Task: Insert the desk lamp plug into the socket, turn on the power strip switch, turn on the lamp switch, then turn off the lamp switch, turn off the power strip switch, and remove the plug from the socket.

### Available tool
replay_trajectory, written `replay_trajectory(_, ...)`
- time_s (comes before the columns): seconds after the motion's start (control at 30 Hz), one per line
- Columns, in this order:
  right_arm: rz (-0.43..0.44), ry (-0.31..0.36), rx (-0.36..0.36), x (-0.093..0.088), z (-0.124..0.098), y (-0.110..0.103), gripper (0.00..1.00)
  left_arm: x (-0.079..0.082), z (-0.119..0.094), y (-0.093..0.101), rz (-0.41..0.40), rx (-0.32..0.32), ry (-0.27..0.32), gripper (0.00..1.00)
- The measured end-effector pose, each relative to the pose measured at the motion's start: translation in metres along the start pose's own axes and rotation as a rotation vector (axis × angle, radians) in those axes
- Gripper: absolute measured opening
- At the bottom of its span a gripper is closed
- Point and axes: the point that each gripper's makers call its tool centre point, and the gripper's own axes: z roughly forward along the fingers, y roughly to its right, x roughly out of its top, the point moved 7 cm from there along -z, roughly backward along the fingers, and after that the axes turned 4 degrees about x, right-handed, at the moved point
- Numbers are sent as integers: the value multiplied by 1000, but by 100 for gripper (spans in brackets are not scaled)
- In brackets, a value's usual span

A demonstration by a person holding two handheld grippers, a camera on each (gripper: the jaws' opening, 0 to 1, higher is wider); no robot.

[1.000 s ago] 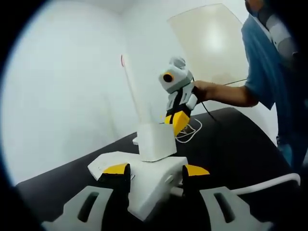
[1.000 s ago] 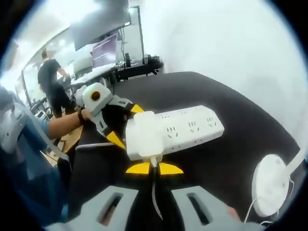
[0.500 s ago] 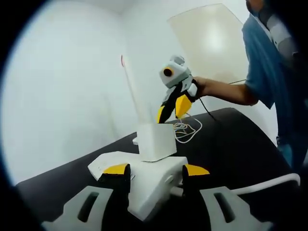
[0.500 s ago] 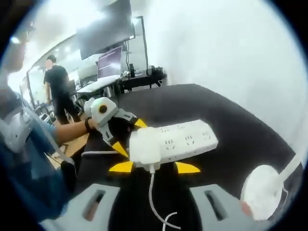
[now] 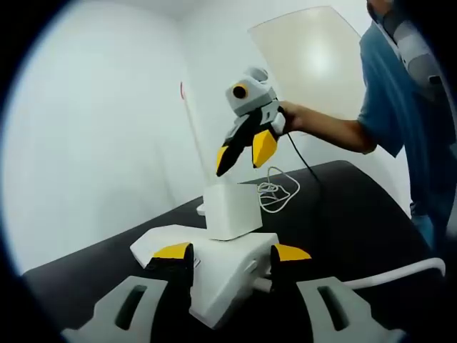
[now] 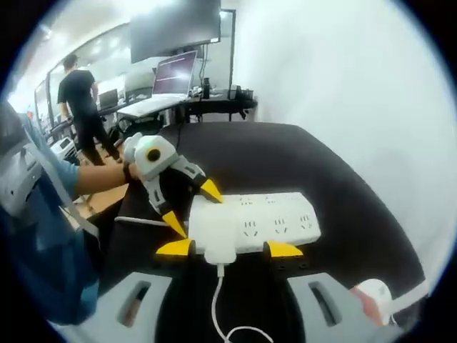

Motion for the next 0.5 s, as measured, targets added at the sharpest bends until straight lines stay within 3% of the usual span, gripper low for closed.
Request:
replay_trajectory(0.23, -46, -101, 15, 2, 20, -1, 39, -1, -1, -2, -1, 0, 0, 41)
replay_trajectory(0.5, -60, -104, 45, 5, 29, -3, 39, -1, 0, -1, -2, 0, 0, 41)
